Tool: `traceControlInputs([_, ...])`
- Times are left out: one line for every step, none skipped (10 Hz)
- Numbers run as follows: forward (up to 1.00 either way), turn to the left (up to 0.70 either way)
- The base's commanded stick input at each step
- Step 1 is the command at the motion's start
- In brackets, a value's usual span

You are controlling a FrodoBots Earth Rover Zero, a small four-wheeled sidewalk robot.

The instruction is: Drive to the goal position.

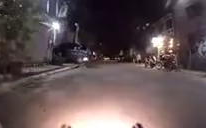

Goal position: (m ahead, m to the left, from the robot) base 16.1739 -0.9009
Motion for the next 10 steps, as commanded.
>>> traceControlInputs([0.85, 0.00])
traceControlInputs([0.85, 0.00])
traceControlInputs([0.85, 0.00])
traceControlInputs([0.85, 0.00])
traceControlInputs([0.85, 0.00])
traceControlInputs([0.85, 0.00])
traceControlInputs([0.85, 0.00])
traceControlInputs([0.85, 0.00])
traceControlInputs([0.85, 0.00])
traceControlInputs([0.85, 0.00])
